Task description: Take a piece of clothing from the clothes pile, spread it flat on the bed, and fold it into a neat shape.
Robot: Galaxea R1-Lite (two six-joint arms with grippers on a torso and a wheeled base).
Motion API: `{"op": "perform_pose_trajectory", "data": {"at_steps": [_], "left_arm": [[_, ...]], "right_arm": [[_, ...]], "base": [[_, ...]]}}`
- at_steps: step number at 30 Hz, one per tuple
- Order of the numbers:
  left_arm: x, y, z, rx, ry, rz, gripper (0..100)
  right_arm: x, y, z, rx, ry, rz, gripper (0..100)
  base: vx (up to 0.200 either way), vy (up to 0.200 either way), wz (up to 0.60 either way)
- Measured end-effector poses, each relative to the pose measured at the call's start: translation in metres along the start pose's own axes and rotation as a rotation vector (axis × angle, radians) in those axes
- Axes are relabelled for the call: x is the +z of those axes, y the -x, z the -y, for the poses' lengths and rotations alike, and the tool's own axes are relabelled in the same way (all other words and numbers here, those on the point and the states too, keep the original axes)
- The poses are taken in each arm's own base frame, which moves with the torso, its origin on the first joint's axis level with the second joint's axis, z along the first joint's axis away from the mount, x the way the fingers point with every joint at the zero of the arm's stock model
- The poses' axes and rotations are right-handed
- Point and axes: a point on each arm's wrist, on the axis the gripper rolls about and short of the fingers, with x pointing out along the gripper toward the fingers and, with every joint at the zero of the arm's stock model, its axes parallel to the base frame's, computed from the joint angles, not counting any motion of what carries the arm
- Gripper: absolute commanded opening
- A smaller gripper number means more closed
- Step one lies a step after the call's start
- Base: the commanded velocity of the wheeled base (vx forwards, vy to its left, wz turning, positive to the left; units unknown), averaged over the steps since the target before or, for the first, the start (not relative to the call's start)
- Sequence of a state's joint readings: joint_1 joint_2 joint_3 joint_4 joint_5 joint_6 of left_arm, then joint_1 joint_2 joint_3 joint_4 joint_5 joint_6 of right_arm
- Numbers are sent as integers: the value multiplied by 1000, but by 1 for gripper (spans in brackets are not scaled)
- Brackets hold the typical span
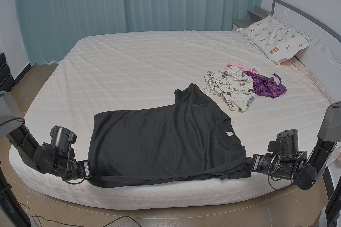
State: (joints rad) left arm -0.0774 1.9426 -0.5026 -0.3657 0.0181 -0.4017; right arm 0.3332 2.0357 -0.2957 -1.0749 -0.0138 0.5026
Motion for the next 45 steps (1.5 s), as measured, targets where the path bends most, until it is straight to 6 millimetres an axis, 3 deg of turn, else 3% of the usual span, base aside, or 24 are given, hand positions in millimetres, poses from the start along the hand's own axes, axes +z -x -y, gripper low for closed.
{"op": "perform_pose_trajectory", "data": {"at_steps": [7,13,18,28,34,45], "left_arm": [[29,12,13,-4,14,-76,0],[35,20,14,33,12,-178,0],[36,23,13,48,-22,-224,0],[22,20,5,89,-82,-338,0],[25,16,5,87,-74,-332,0],[61,-1,14,40,22,-157,0]], "right_arm": [[20,-9,-5,15,-1,16,0],[33,-13,-9,31,7,5,0],[33,-8,-8,47,33,-40,0],[13,9,10,35,90,-144,0],[24,9,8,52,81,-107,0],[52,-16,-6,83,88,-45,0]], "base": [[0,0,0],[0,0,0],[0,0,0],[0,0,0],[0,0,0],[0,0,0]]}}
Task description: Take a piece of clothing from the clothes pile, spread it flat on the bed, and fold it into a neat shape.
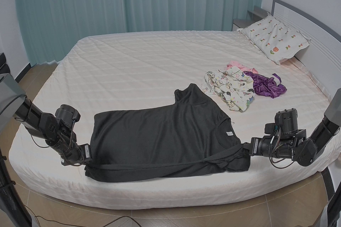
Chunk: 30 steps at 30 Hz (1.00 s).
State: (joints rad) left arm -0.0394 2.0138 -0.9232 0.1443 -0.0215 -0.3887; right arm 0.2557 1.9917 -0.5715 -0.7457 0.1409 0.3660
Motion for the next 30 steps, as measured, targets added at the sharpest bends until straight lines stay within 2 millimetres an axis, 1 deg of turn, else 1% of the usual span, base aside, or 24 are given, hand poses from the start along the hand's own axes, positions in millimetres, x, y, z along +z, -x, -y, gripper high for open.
{"op": "perform_pose_trajectory", "data": {"at_steps": [5,10,18,26,30], "left_arm": [[18,-11,8,-20,77,51,0],[38,-26,15,-12,145,92,0],[58,-46,21,4,236,129,0],[63,-49,18,5,259,128,0],[65,-42,14,1,270,138,0]], "right_arm": [[13,-16,-3,-1,1,12,0],[22,-32,-4,-6,-2,10,0],[32,-57,0,-42,-38,15,0],[33,-72,2,-45,-86,26,0],[36,-75,2,-43,-115,42,0]], "base": [[0,0,0],[0,0,0],[0,0,0],[0,0,0],[0,0,0]]}}
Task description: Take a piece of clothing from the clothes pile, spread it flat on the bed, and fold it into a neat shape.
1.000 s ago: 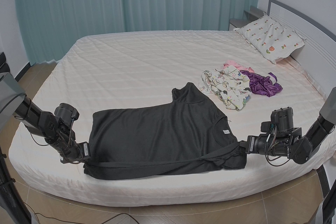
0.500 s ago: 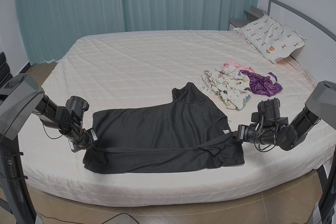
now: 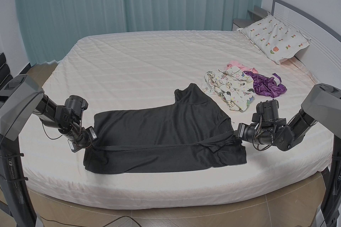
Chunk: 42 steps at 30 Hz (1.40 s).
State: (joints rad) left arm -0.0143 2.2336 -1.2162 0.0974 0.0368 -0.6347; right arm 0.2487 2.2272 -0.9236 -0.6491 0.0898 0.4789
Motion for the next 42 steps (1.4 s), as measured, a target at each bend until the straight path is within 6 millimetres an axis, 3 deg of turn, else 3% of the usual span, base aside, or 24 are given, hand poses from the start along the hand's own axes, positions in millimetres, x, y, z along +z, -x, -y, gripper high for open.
{"op": "perform_pose_trajectory", "data": {"at_steps": [6,19,30,35,42], "left_arm": [[-2,19,-11,7,-24,-8,0],[-39,55,-38,67,-182,-118,0],[-44,91,-42,54,-229,-102,0],[-45,89,-41,54,-235,-106,0],[-34,69,-32,36,-224,-73,0]], "right_arm": [[1,5,0,1,-16,3,0],[0,39,-3,4,-7,-14,0],[-10,64,-1,-6,51,-84,0],[-11,65,0,-9,60,-94,0],[-4,57,-1,-9,59,-74,0]], "base": [[0,0,0],[0,0,0],[0,0,0],[0,0,0],[0,0,0]]}}
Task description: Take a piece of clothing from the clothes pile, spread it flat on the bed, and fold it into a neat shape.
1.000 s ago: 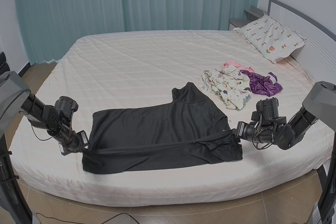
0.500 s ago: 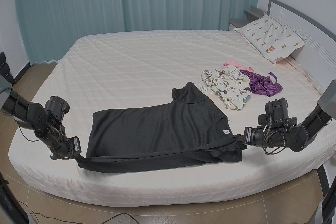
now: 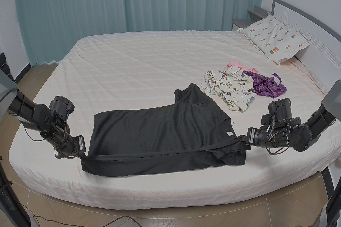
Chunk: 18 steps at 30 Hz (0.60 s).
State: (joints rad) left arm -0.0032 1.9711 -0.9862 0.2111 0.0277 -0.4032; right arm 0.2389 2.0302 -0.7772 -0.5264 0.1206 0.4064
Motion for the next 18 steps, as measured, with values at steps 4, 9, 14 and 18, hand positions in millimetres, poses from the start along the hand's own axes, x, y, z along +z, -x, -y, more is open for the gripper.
{"op": "perform_pose_trajectory", "data": {"at_steps": [4,9,14,18], "left_arm": [[11,-11,5,-12,30,29,0],[23,-27,11,-15,58,36,0],[33,-44,15,-20,83,49,0],[39,-55,17,-19,96,55,0]], "right_arm": [[4,-7,2,-8,-7,7,0],[3,-19,6,-22,-16,-2,0],[2,-32,9,-52,-20,14,0],[3,-43,10,-41,-19,57,0]], "base": [[0,0,0],[0,0,0],[0,0,0],[0,0,0]]}}
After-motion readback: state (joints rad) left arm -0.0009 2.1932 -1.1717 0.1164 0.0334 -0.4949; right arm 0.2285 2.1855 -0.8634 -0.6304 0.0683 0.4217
